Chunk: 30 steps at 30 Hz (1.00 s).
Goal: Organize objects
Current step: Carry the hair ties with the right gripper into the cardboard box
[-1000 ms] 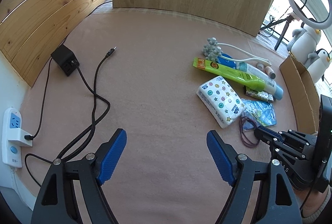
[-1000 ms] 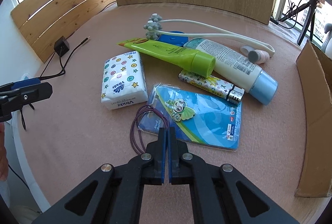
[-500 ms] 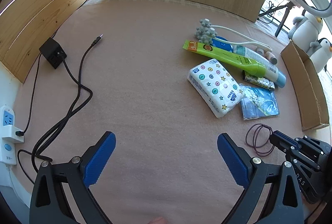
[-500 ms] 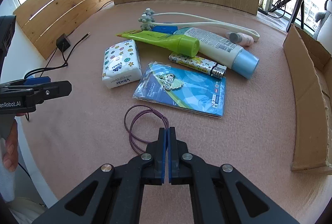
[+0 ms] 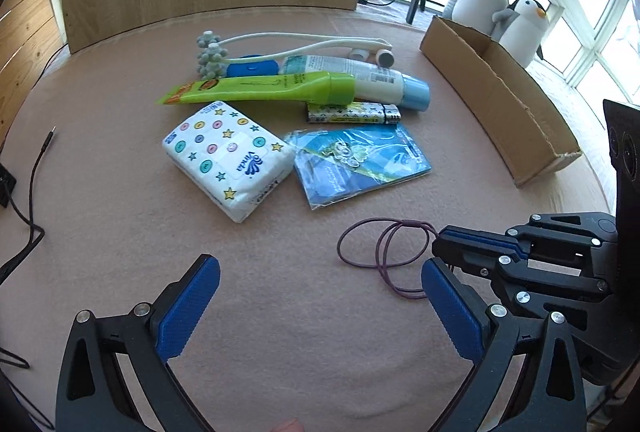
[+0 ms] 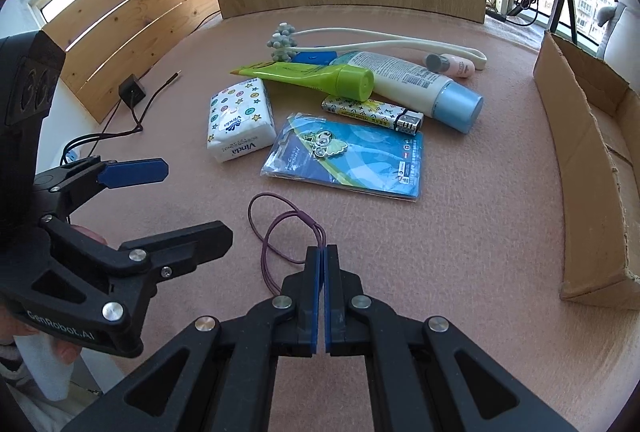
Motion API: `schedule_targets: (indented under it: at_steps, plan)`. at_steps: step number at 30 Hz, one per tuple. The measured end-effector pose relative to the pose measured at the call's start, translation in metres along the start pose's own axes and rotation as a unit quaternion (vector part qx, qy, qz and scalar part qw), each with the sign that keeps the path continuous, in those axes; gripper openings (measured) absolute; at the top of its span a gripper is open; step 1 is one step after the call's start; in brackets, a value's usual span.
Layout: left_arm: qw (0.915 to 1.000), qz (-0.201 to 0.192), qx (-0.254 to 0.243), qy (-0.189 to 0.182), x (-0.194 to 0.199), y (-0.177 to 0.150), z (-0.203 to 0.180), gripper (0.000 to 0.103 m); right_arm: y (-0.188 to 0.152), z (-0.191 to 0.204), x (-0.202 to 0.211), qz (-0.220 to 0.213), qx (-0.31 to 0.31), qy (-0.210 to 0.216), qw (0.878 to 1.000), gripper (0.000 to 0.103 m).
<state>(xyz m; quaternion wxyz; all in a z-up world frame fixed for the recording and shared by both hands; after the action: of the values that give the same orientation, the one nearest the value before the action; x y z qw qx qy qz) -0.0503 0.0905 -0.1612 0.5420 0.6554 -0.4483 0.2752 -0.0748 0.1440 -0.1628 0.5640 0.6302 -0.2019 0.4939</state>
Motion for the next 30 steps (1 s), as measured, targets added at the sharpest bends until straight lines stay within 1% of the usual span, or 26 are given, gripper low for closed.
schedule_targets:
  at_steps: [2,4,5,6,8,9,10,11,14,15,16,17,18,19,21,22,26,30]
  plan:
    - [0.9998,-0.001,-0.005,-0.021,-0.005,0.0,-0.008,0.098,-0.004,-0.003,0.003,-0.001,-0.009,0.004,1.0,0.002]
    - [0.9991,-0.005,-0.015,-0.039,-0.008,0.0,-0.016,0.094,-0.007,-0.004,0.006,-0.005,-0.014,0.012,1.0,0.002]
    - [0.9986,-0.008,-0.022,-0.047,-0.01,0.001,-0.021,0.089,-0.008,-0.004,0.009,-0.007,-0.016,0.019,1.0,0.002]
    - [0.9982,-0.006,-0.03,-0.052,-0.013,0.001,-0.025,0.086,-0.01,-0.006,0.011,-0.009,-0.018,0.018,1.0,0.002]
    - [0.9973,0.005,-0.047,-0.056,-0.023,-0.002,-0.032,0.075,-0.013,-0.008,0.016,-0.013,-0.024,0.022,0.999,0.002]
    - [0.9967,0.009,-0.057,-0.057,-0.027,-0.003,-0.036,0.073,-0.014,-0.009,0.018,-0.015,-0.026,0.023,0.999,0.002]
    - [0.9954,0.004,-0.072,-0.064,-0.028,-0.004,-0.042,0.073,-0.015,-0.01,0.02,-0.017,-0.028,0.024,0.999,0.002]
    - [0.9935,0.009,-0.082,-0.079,-0.029,-0.006,-0.05,0.073,-0.016,-0.011,0.022,-0.019,-0.03,0.023,0.999,0.002]
    - [0.9917,0.012,-0.102,-0.077,-0.032,-0.007,-0.062,0.072,-0.017,-0.013,0.027,-0.024,-0.034,0.021,0.999,0.002]
    - [0.9914,0.012,-0.106,-0.075,-0.034,-0.007,-0.065,0.07,-0.017,-0.014,0.029,-0.026,-0.033,0.02,0.999,0.002]
    - [0.9912,0.013,-0.109,-0.074,-0.035,-0.008,-0.068,0.06,-0.017,-0.013,0.031,-0.027,-0.032,0.019,0.999,0.002]
    - [0.9909,0.014,-0.112,-0.073,-0.037,-0.008,-0.07,0.041,-0.016,-0.013,0.032,-0.029,-0.032,0.018,0.999,0.002]
    - [0.9911,0.016,-0.116,-0.064,-0.038,-0.008,-0.071,0.031,-0.017,-0.013,0.034,-0.03,-0.032,0.016,0.999,0.002]
    - [0.9912,0.017,-0.117,-0.061,-0.038,-0.009,-0.072,0.019,-0.017,-0.014,0.035,-0.032,-0.032,0.016,0.999,0.002]
    - [0.9913,0.017,-0.116,-0.06,-0.035,-0.008,-0.074,0.011,-0.015,-0.014,0.039,-0.035,-0.03,0.013,0.999,0.002]
    - [0.9915,0.017,-0.115,-0.059,-0.034,-0.007,-0.076,0.003,-0.014,-0.014,0.041,-0.038,-0.029,0.012,0.999,0.002]
    - [0.9919,0.005,-0.113,-0.057,-0.017,0.002,-0.082,0.002,-0.006,-0.012,0.054,-0.049,-0.028,0.004,0.998,0.002]
    - [0.9921,-0.02,-0.113,-0.05,0.007,0.02,-0.088,0.002,0.006,-0.013,0.07,-0.06,-0.028,-0.015,0.998,0.002]
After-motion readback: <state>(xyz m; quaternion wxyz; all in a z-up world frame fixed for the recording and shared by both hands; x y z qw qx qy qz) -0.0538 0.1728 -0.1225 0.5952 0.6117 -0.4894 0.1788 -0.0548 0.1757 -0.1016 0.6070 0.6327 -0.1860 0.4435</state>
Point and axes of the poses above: each gripper's, at about its wrist camera, not at the fingertips, and x roughly against the way its jaws point, z to its left, y to its top, the point moved 10 cm from there along -x, roughly the way its jaws point, and after that the axes turned 8 degrees about x, right-handed, at the moved point
